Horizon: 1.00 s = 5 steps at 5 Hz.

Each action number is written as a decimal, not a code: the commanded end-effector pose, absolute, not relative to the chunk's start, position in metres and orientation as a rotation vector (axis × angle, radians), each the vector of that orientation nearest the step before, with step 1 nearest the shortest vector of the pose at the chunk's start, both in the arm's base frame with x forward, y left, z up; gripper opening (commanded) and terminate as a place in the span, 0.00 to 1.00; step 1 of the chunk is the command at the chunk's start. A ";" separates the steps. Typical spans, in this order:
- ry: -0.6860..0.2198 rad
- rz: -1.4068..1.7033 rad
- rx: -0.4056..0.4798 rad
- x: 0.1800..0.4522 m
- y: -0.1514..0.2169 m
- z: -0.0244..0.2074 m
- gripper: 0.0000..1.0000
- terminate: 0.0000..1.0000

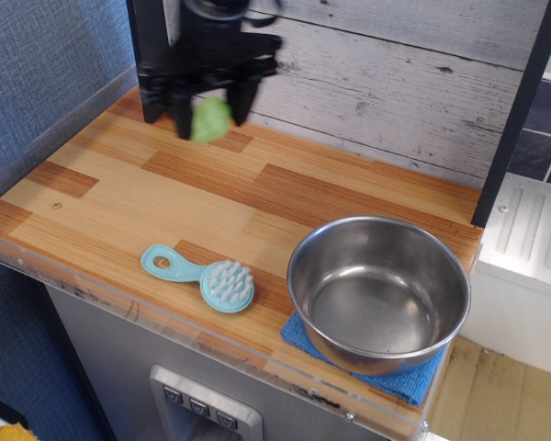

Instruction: Pick up the broccoli and place it on the middle left of the table

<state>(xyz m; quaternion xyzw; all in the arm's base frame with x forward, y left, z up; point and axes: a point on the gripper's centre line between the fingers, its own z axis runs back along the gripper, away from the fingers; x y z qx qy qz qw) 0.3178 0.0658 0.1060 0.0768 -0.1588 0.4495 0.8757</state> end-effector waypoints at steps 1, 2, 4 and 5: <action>-0.397 1.073 0.185 0.288 0.101 0.103 0.00 0.00; -0.388 1.125 0.196 0.287 0.110 0.084 0.00 0.00; -0.357 1.148 0.193 0.302 0.122 0.061 0.00 0.00; -0.334 1.158 0.182 0.304 0.124 0.050 0.00 0.00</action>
